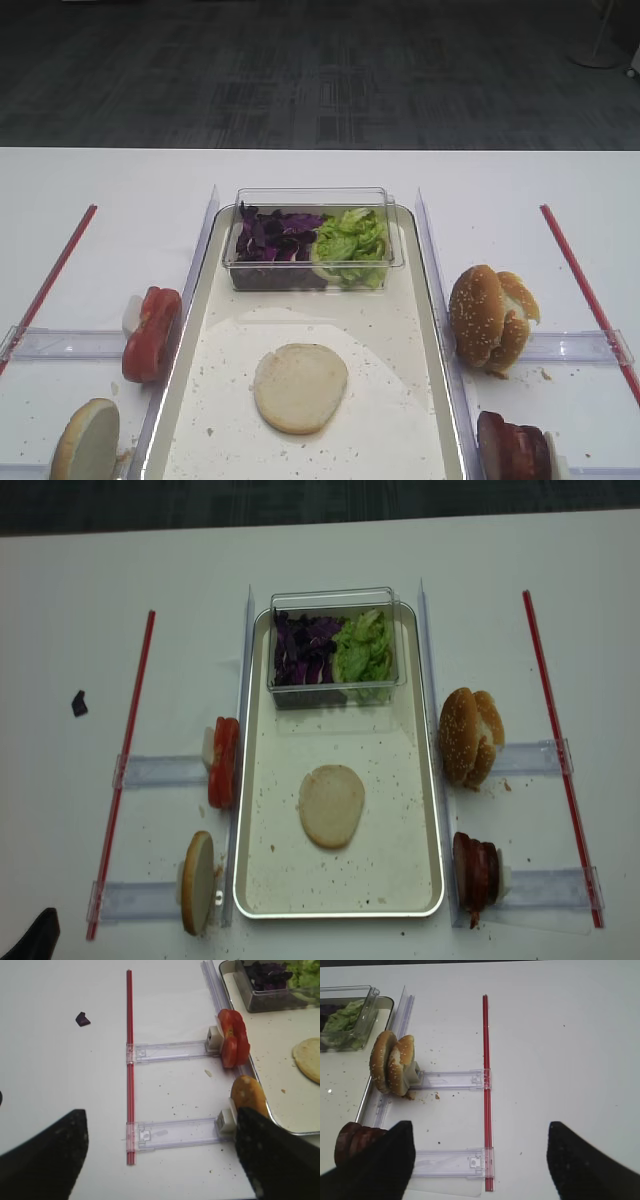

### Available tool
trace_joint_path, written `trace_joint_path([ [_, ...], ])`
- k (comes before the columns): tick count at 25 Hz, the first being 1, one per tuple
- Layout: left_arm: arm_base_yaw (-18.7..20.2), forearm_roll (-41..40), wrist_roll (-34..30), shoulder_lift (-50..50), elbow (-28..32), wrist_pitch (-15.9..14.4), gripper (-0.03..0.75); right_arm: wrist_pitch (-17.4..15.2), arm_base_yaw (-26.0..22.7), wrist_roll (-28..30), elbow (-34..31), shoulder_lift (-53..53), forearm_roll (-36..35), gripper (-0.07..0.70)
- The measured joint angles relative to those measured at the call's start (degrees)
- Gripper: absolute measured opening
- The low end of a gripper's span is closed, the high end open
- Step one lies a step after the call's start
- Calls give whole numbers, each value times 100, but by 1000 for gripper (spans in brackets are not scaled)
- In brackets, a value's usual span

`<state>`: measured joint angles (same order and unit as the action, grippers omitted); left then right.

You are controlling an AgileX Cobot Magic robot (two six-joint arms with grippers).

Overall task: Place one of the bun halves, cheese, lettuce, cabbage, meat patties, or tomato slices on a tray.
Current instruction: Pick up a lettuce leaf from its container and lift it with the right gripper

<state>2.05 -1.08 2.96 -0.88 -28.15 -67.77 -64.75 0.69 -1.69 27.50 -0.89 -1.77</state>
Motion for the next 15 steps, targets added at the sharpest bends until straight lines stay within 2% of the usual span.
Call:
trace_joint_path([
  [7, 0, 0, 0, 0, 0, 0, 554, 0, 0, 0, 0, 29, 96, 568],
  [15, 0, 0, 0, 0, 0, 0, 554, 39, 0, 0, 0, 1047, 11, 568],
])
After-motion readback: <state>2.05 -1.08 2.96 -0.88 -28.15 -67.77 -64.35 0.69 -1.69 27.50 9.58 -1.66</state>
